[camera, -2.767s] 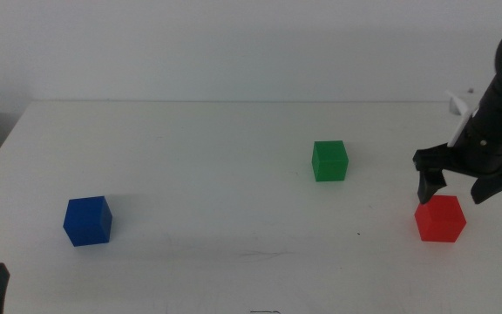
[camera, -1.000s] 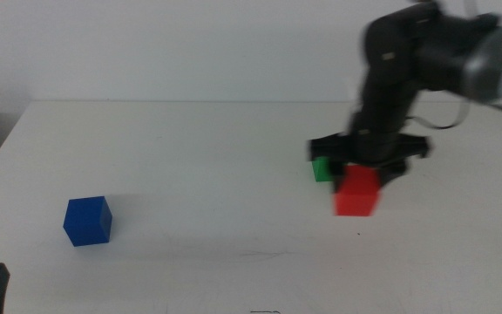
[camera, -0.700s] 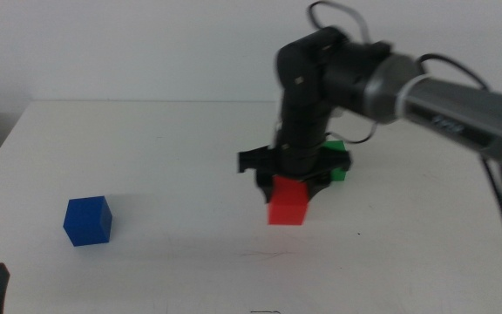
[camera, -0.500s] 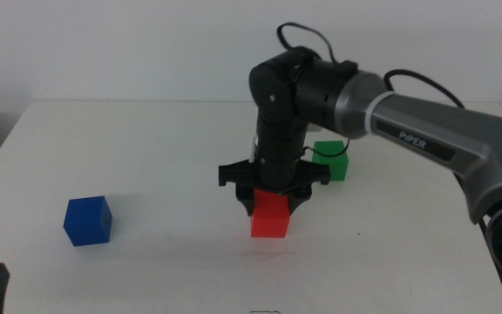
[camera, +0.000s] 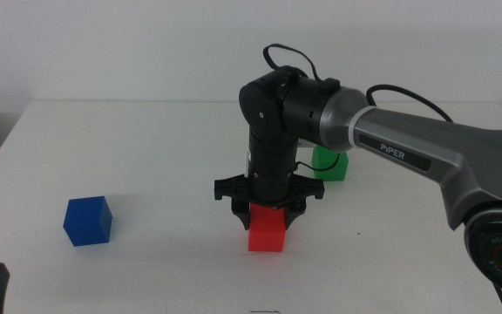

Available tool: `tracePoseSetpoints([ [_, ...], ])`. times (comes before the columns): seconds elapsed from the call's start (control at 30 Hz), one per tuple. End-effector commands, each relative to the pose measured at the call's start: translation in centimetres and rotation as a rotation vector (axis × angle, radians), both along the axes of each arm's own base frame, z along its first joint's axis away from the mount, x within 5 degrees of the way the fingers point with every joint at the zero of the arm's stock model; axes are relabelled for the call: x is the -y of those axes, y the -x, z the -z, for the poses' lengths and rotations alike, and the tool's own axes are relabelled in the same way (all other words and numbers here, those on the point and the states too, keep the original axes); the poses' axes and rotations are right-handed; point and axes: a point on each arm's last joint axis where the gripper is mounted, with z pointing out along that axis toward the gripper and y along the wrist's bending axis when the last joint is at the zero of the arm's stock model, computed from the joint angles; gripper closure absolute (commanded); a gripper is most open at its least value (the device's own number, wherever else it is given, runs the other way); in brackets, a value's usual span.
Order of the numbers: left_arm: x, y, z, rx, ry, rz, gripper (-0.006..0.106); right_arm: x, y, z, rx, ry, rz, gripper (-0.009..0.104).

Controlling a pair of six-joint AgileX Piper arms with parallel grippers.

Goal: Stack red cubes first, then green, then blue cubes in a specific spot.

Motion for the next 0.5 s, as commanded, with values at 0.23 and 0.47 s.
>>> tracePoseSetpoints([
  [0.23,0.0,0.2,-1.0,0.109,0.009,0.007,0.01,0.6,0.6,-3.6,0.023,0.001,-0.004,0.025],
  [0.47,0.0,0.2,-1.0,0.109,0.009,0.007,0.01,1.5,2.4,-10.3,0.143,-0.096,-0.086,0.02],
])
